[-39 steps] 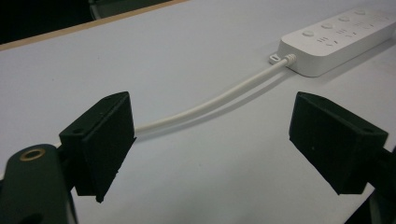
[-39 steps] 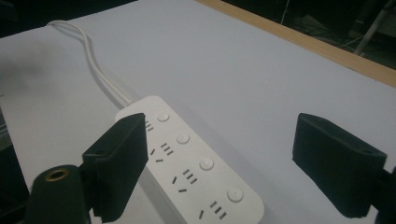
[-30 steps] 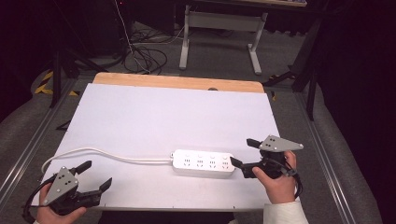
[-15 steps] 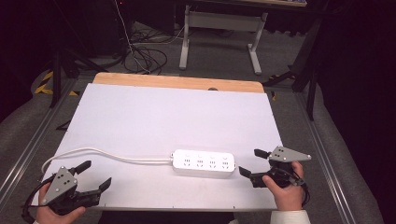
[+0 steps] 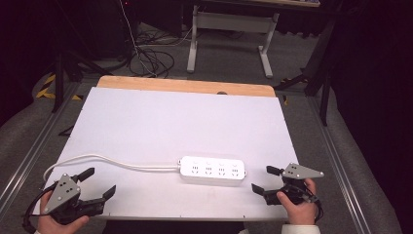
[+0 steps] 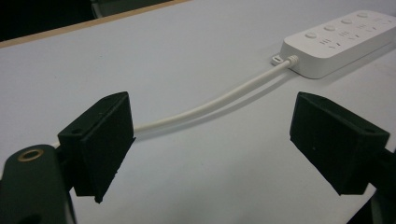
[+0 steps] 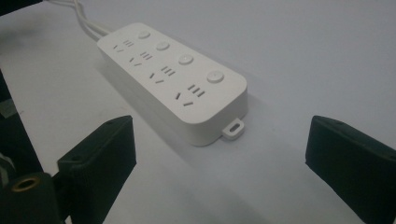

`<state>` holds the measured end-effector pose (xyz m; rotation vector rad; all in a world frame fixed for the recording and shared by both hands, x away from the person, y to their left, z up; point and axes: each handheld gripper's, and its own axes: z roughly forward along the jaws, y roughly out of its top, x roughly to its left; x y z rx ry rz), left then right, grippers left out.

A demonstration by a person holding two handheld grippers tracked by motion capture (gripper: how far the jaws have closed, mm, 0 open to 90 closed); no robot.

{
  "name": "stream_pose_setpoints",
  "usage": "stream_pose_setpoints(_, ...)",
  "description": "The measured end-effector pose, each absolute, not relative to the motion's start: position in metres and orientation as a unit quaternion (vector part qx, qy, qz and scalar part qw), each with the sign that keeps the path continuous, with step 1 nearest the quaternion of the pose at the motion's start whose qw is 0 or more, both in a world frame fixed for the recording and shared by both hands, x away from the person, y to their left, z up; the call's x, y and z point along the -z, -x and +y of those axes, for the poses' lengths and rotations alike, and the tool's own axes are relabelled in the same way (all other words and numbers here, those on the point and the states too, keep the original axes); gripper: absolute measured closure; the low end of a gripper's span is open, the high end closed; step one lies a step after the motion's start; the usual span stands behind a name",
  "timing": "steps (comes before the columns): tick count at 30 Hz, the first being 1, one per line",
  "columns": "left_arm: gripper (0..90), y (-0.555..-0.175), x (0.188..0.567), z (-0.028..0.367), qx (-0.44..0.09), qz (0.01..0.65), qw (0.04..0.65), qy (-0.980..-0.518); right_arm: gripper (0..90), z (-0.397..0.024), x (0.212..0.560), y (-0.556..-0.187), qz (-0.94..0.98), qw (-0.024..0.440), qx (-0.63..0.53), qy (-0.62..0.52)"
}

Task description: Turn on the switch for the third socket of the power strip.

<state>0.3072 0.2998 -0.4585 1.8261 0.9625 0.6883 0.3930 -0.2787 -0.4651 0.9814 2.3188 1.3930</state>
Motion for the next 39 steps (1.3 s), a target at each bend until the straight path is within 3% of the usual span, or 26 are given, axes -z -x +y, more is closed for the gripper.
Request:
stream_pose_setpoints(21,12.6,-0.312,0.461,0.305,-0.278,0.399,0.452,-0.748,8.6,-0.283,0.493,-0.384,0.806,0.145,-0.449,-0.356)
stream_pose_setpoints(27,12.4,-0.314,0.464,0.302,-0.294,0.397,0.421,-0.760,7.3,-0.285,0.496,-0.389,0.801,0.105,-0.457,-0.373)
stream_pose_setpoints(39,12.4,-0.313,0.462,0.304,-0.281,0.403,0.443,-0.750,7.1,-0.284,0.490,-0.386,0.801,0.157,-0.455,-0.356)
